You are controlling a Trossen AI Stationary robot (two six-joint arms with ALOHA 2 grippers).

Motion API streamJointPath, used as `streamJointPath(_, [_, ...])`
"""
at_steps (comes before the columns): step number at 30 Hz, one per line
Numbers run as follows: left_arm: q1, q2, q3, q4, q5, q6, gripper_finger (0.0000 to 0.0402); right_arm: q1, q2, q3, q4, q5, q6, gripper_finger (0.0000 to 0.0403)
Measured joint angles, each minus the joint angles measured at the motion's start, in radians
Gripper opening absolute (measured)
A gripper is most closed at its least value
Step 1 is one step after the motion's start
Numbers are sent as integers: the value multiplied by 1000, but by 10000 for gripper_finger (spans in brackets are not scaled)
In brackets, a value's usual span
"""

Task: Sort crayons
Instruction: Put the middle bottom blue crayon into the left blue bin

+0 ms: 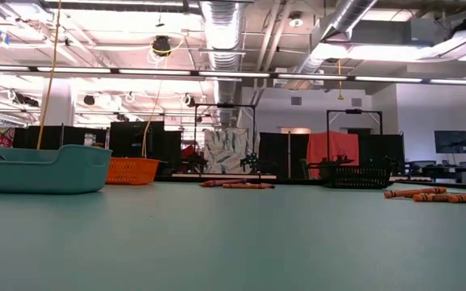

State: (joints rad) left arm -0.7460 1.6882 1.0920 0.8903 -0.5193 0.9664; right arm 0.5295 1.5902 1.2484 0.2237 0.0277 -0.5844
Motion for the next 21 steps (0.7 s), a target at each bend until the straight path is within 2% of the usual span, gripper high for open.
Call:
streamJointPath(14, [36,0,0,18,98,-82,122,-2,0,0,-2,0,1,0])
streamJointPath(17, [45,0,0,19,136,-90,99,-2,0,0,-3,0,1,0])
streamJointPath(21, [47,0,0,12,140,-78,44,-2,0,0,-4,-1,2,0])
